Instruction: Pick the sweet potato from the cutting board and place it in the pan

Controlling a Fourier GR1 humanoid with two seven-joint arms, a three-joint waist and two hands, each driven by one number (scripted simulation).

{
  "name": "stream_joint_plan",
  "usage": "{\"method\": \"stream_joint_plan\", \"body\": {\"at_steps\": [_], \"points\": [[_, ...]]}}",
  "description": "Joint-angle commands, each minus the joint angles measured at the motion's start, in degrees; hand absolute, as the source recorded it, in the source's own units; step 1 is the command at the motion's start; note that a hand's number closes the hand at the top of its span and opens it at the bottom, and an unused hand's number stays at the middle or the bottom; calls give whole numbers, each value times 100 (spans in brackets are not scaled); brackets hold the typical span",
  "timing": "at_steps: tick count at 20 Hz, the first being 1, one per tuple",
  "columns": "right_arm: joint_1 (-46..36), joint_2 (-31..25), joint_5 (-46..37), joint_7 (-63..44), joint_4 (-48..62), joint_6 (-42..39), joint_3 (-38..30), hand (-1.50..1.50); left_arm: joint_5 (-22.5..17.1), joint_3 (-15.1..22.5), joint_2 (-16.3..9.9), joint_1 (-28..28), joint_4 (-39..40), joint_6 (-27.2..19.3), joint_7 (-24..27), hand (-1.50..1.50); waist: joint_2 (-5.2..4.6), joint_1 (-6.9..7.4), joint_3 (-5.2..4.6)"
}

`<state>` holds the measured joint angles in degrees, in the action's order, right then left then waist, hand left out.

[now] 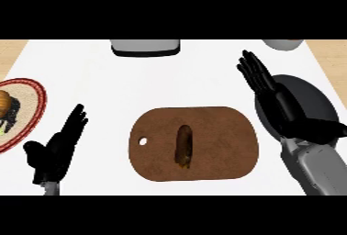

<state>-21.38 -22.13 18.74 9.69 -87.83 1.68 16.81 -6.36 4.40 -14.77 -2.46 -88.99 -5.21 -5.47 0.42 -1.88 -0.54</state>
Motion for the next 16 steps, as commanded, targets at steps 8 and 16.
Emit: {"method": "stream_joint_plan", "body": {"at_steps": [8, 16], "points": [[-1606, -498, -2481, -2850, 731, 877, 1382, 150, -338, -457, 87, 936, -87, -189, -436, 0, 36, 172, -7], [-1673, -1224, -3916, -4946, -1395, 193, 2365, -150, -517, -778, -99, 1007, -166, -191, -731, 0, 52, 32, 38]]}}
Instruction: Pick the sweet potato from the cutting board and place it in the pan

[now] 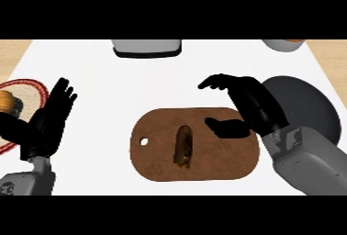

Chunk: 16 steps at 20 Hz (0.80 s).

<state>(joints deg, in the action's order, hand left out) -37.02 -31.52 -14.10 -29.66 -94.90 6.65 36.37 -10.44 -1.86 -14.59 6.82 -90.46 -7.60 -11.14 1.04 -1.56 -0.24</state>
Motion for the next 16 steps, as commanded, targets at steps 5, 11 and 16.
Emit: {"method": "stream_joint_plan", "body": {"at_steps": [5, 11, 16], "points": [[-917, -273, -229, -1945, -1250, -1842, 373, -150, -39, 55, 82, -21, -80, 94, -52, 0, -60, 159, 12], [-1952, 901, 39, -2734, -14, -3005, 766, -150, 49, 140, 209, 212, -92, -38, -221, 0, -94, 261, 10], [-2309, 1460, -63, -2684, 1203, -3602, 1107, -150, -31, 0, 48, 390, -27, 159, -163, 0, -122, 278, 13]]}}
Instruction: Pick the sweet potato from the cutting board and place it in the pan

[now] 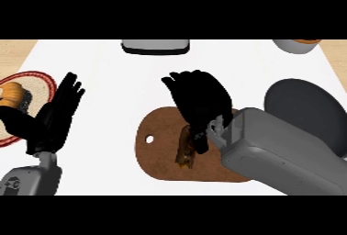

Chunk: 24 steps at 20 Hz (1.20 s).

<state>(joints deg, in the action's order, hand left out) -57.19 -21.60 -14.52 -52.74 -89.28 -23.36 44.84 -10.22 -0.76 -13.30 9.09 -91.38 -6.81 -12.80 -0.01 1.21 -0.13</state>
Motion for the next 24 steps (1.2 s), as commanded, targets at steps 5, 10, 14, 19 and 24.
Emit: {"method": "stream_joint_plan", "body": {"at_steps": [5, 10, 14, 19, 24], "points": [[-371, 966, 455, -670, 1540, -1348, 514, -150, 147, 76, -10, 335, -75, -130, -347, 0, 3, -18, 4], [-613, 1206, 1131, -1142, 2218, -2128, 424, -150, 122, -26, -34, 139, 59, -45, -112, 0, 23, -47, -1], [-527, 1589, 1090, -1398, 2157, -2082, 767, -150, 58, -69, 56, 154, 198, -17, -30, 0, 33, -126, 3], [-946, 1582, 1036, -1437, 2423, -2516, 1182, -150, 157, -60, 4, 114, 62, -83, -108, 0, 55, -128, 2], [-848, 2059, 745, -1608, 2634, -2237, 1562, -150, 65, -210, -66, 340, 181, -34, -204, 0, 31, -167, 5]]}}
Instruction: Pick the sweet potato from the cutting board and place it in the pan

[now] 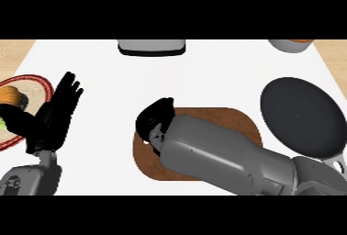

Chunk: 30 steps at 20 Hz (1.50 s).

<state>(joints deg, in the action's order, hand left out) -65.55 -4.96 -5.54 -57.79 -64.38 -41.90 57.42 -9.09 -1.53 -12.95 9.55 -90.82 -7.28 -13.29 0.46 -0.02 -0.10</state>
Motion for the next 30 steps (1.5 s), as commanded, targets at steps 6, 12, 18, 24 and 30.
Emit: {"method": "stream_joint_plan", "body": {"at_steps": [6, 12, 18, 24, 30], "points": [[19, 483, 3, -1303, 27, -196, 142, -150, 91, 9, 122, 111, 124, -56, 23, 0, -24, 22, 5], [271, 489, -127, -1426, 267, -37, 605, -150, 53, -28, 65, 156, 27, 14, -66, 0, -14, 11, 5], [420, 490, -366, -1233, 510, -76, 407, -150, 26, -174, -16, 38, 22, 119, 24, 0, -27, 25, 7], [326, 491, -586, -782, 1151, -193, 346, -150, -18, -147, 38, -342, -48, 336, 286, 0, -42, 106, 6], [676, 491, -1179, -308, 1141, -131, 269, -150, 28, -124, 110, -388, -219, 317, 201, 0, -42, 65, 9]]}}
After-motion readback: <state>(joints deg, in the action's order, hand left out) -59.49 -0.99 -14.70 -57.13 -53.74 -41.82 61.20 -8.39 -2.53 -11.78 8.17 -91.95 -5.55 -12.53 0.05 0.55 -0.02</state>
